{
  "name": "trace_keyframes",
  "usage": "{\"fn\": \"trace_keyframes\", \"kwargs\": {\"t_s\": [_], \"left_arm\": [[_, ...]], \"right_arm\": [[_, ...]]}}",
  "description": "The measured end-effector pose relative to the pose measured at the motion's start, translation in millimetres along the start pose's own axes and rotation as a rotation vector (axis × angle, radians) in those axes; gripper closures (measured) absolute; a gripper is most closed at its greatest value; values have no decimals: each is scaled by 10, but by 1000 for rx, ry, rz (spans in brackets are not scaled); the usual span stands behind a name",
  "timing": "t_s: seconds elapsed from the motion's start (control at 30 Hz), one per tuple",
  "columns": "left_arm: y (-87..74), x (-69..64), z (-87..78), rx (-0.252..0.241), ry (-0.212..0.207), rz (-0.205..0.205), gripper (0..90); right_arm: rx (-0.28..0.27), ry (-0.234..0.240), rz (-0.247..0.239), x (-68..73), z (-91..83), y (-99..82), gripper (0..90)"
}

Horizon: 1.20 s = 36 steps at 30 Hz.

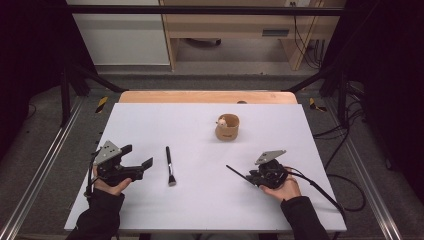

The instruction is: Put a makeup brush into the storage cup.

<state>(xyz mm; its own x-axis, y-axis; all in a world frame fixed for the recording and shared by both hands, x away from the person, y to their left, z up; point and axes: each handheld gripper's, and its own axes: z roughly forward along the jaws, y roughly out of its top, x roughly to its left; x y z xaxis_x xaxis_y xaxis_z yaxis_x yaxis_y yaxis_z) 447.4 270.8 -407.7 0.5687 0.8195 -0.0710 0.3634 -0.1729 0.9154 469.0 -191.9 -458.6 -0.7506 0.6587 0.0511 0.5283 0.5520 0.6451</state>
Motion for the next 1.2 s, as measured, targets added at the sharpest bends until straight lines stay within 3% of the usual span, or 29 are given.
{"fn": "trace_keyframes", "kwargs": {"t_s": [0.13,0.3,0.47,0.5,0.7,1.2], "left_arm": [[1,-3,2,3,-2,2,66],[-3,-12,15,11,-6,4,65],[-8,-15,21,19,-9,10,65],[-9,-16,24,19,-9,11,65],[-18,-20,37,27,-11,14,65],[-24,-28,50,32,-13,17,65]], "right_arm": [[-10,-18,2,-38,-94,84,641],[76,-44,-34,-6,-87,273,573],[144,-22,-65,16,-12,383,579],[178,-15,-70,23,36,407,593],[247,-1,-74,25,150,415,652],[335,19,-105,68,223,372,834]]}}
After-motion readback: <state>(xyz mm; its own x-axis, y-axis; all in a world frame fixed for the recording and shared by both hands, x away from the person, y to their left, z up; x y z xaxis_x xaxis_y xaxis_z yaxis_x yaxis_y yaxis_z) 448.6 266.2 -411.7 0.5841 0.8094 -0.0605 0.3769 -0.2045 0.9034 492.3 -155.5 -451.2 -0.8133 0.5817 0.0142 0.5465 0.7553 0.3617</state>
